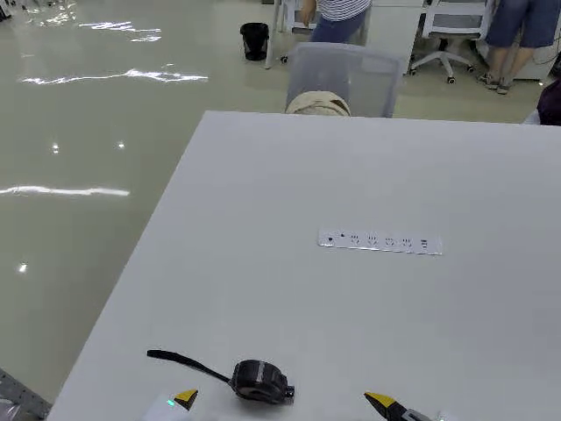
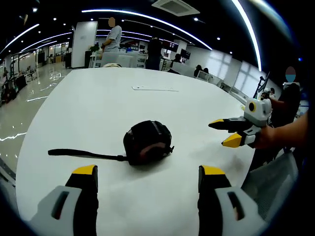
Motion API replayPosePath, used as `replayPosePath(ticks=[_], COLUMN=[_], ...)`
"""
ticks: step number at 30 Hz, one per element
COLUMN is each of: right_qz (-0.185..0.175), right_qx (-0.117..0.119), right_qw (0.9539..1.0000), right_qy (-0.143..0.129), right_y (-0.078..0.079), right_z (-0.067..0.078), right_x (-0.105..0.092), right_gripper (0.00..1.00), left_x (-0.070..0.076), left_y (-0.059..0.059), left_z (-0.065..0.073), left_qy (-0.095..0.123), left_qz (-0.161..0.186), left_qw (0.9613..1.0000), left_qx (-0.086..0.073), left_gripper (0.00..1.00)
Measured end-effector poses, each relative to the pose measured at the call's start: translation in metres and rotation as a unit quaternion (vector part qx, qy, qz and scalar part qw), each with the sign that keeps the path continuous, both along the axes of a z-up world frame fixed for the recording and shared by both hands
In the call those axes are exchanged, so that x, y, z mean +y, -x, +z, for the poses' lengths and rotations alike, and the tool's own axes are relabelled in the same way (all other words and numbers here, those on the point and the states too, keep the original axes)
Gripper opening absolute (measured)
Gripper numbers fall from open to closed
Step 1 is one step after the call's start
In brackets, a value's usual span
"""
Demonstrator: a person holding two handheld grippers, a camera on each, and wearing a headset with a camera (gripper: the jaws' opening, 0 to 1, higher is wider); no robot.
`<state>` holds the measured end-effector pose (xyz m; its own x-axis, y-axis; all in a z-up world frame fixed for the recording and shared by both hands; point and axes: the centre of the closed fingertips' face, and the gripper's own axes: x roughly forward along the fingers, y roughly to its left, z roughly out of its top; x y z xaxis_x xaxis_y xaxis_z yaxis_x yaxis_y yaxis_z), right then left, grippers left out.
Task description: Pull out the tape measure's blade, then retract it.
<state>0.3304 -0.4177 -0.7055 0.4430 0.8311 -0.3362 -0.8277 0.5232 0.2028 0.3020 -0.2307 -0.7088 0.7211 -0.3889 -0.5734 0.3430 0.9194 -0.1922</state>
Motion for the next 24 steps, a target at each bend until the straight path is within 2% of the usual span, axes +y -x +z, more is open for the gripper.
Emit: replayPosePath(ticks=[2,5,13,20,24], right_qz=[-0.001,-0.009,-0.018,-0.023,-0.022], right_qx=[0.001,0.001,-0.001,-0.001,-0.003], right_qw=[1.0,1.0,0.9998,0.9997,0.9997], right_qy=[0.008,0.001,0.005,0.008,0.012], right_y=[0.003,0.006,0.017,0.025,0.03], right_z=[0.0,0.005,0.008,0.01,0.016], right_x=[-0.004,-0.008,-0.018,-0.023,-0.024], right_gripper=[0.55,0.56,0.57,0.58,0.59], left_x=[-0.002,-0.003,-0.003,0.001,0.002], left_y=[0.002,0.004,0.013,0.02,0.025], left_z=[0.004,0.011,0.018,0.021,0.019], left_qy=[0.007,0.005,0.007,0.007,0.003], left_qz=[-0.002,-0.008,-0.013,-0.014,-0.022], left_qw=[1.0,0.9999,0.9997,0.9997,0.9997], left_qx=[-0.002,-0.01,-0.017,-0.019,-0.012], left_gripper=[0.82,0.82,0.83,0.84,0.83])
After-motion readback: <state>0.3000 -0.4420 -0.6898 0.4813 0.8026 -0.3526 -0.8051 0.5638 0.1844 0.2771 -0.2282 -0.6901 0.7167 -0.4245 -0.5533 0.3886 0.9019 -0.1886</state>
